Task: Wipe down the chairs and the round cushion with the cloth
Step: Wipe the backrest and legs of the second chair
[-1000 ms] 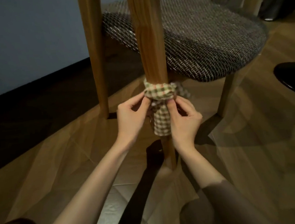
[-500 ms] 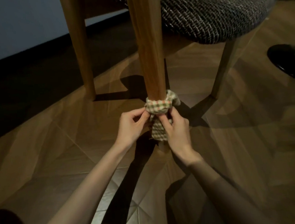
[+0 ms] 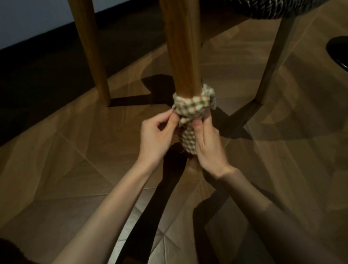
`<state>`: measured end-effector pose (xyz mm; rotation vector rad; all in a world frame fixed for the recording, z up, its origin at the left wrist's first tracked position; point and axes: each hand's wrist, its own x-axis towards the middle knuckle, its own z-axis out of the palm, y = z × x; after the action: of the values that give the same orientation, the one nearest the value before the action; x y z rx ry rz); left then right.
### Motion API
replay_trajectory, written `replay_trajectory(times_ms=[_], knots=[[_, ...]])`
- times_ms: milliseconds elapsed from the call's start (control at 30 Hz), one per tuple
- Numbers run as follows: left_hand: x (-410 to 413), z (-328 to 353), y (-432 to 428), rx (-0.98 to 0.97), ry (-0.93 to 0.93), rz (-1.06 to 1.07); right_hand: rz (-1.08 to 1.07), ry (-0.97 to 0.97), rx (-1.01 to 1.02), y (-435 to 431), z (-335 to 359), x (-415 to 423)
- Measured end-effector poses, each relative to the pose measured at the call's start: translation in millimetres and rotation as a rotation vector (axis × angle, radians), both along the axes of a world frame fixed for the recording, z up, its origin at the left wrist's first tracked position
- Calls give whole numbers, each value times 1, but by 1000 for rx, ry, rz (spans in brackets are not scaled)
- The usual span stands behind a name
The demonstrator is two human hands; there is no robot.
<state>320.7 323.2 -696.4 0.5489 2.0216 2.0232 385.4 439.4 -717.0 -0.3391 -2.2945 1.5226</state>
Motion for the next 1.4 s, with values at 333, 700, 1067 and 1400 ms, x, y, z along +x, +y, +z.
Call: replay_trajectory(times_ms=[333,700,1067,1400], knots=[[22,-65,5,-157,-259,-114,28,-299,-95,13,-79,31],[23,-23,6,-53,-116,34,126,-144,-109,6,-20,23],[-8,114,4,178,328,404,2,111,456,0,129,-16],[28,174,10,88,698,265,-508,498,350,14,180,51]])
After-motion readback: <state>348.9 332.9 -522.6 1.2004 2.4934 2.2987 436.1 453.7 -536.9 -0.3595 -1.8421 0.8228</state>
